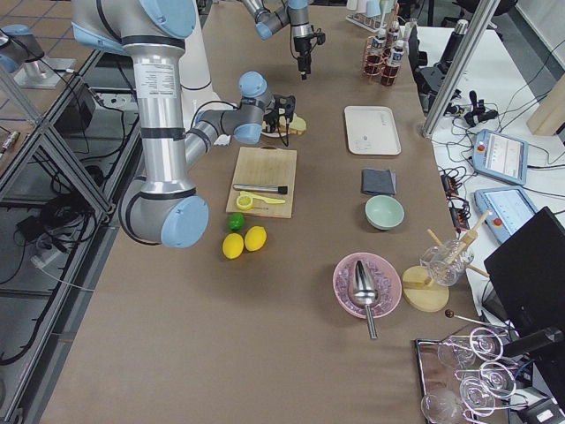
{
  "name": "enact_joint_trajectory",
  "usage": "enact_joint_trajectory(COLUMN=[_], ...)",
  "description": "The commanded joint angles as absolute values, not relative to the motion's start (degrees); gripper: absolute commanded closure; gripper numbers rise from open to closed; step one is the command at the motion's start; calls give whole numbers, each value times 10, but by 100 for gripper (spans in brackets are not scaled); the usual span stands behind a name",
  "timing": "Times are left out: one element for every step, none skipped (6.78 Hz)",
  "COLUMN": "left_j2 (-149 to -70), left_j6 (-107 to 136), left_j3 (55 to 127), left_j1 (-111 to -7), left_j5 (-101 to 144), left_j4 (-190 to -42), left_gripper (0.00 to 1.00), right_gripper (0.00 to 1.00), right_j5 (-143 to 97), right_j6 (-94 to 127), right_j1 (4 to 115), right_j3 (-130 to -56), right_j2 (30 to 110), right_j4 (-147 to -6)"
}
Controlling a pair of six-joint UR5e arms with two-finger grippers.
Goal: Make sandwich and place on tray
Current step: 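Lift the bread slice with the right gripper toward the egg plate, then lay the bread slice over the fried egg and open the right gripper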
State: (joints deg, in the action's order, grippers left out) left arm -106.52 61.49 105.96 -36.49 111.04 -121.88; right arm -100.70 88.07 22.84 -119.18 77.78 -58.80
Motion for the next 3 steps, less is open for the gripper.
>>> enact_joint_trajectory(left_j2=[-1065, -1065, -1065], left_j6=[617, 617, 618], left_j3=[1060, 1060, 1060], left_j1=[-368, -370, -370], left_j5=[1112, 1112, 1112], left_j4=[-1220, -1221, -1222], left_gripper=[3, 3, 3], right_gripper=[100, 100, 100], right_j5=[-917, -895, -894], right_j6=[881, 875, 837], right_j1=[150, 130, 127], right_j3=[-1141, -1118, -1105], right_j2=[700, 687, 686], right_j4=[-616, -615, -613])
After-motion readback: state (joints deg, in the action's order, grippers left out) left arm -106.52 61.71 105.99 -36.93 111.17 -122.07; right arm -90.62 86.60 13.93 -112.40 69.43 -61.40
